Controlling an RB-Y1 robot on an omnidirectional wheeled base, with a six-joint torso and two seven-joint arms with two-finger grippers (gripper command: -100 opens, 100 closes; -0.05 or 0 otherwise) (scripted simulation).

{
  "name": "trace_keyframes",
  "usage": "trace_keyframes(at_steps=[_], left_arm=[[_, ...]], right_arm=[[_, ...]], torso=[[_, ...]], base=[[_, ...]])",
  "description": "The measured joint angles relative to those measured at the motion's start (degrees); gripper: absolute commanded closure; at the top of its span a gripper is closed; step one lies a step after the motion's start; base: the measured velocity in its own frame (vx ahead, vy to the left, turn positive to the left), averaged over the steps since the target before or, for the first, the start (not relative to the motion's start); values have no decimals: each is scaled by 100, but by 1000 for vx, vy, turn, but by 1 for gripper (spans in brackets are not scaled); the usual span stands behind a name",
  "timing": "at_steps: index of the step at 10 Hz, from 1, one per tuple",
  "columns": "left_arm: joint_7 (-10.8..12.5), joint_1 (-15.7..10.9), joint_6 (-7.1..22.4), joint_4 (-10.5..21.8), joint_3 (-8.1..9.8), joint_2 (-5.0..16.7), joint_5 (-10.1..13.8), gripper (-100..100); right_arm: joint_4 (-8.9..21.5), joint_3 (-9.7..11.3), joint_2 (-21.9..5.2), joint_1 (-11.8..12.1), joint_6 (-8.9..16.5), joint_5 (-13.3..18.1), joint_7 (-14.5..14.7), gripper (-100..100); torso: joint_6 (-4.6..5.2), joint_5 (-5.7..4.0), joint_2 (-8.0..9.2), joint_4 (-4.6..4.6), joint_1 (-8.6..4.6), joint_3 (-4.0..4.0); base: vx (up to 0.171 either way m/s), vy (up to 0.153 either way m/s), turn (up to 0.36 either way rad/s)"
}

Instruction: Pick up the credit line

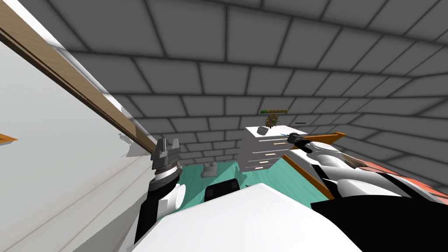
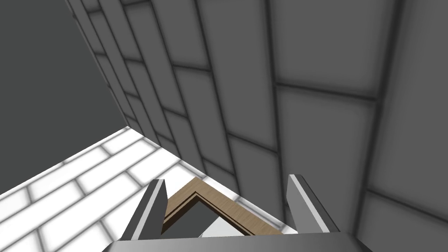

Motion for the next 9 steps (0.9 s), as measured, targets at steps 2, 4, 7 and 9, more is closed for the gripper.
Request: trace_keyframes(at_steps=[2, 4, 7, 9], left_arm=[[0, 0, 0, 0, 0, 0, 0, 0], [0, 0, 0, 0, 0, 0, 0, 0], [0, 0, 0, 0, 0, 0, 0, 0], [0, 1, 0, 0, 0, 0, 0, 0]], right_arm=[[-178, 75, 45, 29, 184, 170, -264, 100], [-370, 154, 93, 66, 373, 341, -529, 100], [-758, 295, 172, 190, 691, 624, -975, 100], [-823, 326, 193, 190, 783, 689, -1143, 0]], torso=[[0, -6, -2, -4, 0, -3], [0, -10, -3, -6, 0, -5], [-7, -12, 3, -8, 4, -3], [-1, -10, -11, -10, 5, -10]], base=[[-67, -10, 42], [-66, -16, 50], [-73, -11, 43], [-15, -2, 1]])
